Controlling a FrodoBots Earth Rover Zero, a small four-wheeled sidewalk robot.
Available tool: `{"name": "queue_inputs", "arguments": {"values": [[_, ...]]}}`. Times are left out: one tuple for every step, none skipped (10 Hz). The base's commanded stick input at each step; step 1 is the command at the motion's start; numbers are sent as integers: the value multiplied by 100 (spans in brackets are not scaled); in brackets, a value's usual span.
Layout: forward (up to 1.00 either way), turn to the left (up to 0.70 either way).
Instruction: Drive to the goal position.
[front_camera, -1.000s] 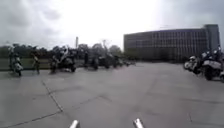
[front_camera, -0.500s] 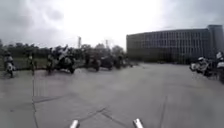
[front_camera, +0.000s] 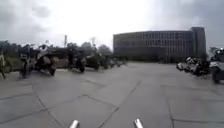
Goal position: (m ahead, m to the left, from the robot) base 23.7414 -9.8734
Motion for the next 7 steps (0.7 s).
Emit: {"name": "queue_inputs", "arguments": {"values": [[100,-40],[100,-40],[100,-40],[100,-39],[100,-27],[100,-4],[100,0]]}}
